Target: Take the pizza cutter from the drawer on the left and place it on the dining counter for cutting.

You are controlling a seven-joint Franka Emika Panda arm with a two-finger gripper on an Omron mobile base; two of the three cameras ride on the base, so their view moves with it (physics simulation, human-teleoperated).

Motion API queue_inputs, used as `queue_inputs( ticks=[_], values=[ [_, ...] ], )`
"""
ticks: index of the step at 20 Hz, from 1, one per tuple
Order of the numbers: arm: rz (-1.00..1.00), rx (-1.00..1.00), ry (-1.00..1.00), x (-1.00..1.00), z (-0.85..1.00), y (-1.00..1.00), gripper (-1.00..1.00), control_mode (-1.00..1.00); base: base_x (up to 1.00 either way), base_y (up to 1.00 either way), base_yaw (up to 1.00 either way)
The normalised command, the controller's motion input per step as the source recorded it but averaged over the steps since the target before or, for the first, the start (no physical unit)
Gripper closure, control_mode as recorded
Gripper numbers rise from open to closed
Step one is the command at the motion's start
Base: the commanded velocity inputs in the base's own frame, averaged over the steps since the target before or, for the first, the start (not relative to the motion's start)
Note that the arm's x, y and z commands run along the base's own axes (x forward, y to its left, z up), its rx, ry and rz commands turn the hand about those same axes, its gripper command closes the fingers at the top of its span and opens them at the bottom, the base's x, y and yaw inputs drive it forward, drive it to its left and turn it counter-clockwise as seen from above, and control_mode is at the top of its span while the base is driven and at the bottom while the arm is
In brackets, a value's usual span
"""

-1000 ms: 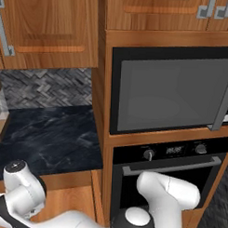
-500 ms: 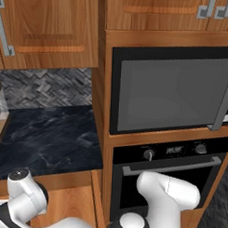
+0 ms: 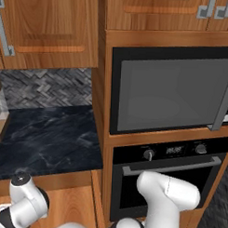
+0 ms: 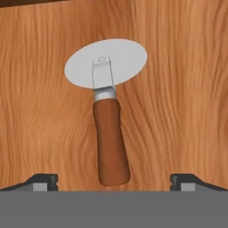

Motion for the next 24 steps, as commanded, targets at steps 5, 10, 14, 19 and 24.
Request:
queue_inputs(
  ticks=[5,10,14,19,24],
  values=[
    [0.0,0.0,0.0,0.0,-0.15,0.0,-1.0,-1.0,0.0,0.0,0.0],
    [0.0,0.0,0.0,0.0,-0.16,0.04,-1.0,-1.0,0.0,0.0,0.0],
    [0.0,0.0,0.0,0.0,-0.19,0.07,-1.0,-1.0,0.0,0.0,0.0],
    [0.0,-0.01,0.0,0.0,-0.23,0.1,-1.0,-1.0,0.0,0.0,0.0],
    [0.0,-0.02,0.0,0.01,-0.24,0.1,-1.0,-1.0,0.0,0.0,0.0]
  ],
)
